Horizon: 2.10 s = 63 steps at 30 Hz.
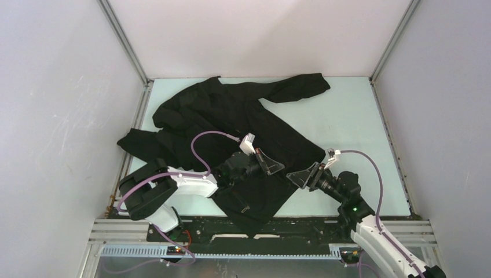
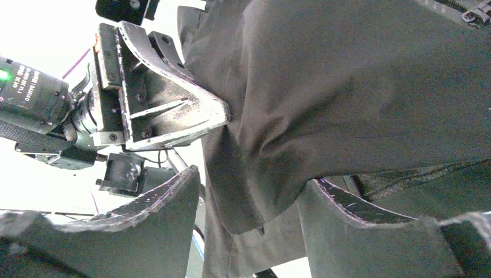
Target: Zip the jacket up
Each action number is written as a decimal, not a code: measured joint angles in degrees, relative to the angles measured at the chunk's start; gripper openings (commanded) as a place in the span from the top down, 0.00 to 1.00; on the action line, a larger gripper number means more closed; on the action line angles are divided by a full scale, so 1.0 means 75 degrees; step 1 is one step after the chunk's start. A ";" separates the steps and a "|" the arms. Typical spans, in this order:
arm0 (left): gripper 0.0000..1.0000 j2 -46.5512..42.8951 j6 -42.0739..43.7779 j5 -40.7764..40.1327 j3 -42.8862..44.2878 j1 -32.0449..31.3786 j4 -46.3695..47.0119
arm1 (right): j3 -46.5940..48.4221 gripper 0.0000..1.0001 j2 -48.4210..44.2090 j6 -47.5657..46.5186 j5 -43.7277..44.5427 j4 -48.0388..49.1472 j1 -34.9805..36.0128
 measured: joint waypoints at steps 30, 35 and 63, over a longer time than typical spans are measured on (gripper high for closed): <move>1.00 -0.0041 0.0000 0.0000 0.0000 0.0000 0.0000 | 0.0000 0.36 0.0615 -0.0857 0.1035 0.0023 0.1250; 1.00 -0.0108 0.0000 0.0000 0.0000 0.0000 0.0003 | 0.0000 0.46 0.0003 -0.0688 0.1084 -0.0090 0.0962; 0.51 -0.0274 0.0326 -0.0009 0.0000 0.0000 -0.0356 | 0.0000 1.00 0.0149 -0.0318 -0.0137 -0.0102 -0.0341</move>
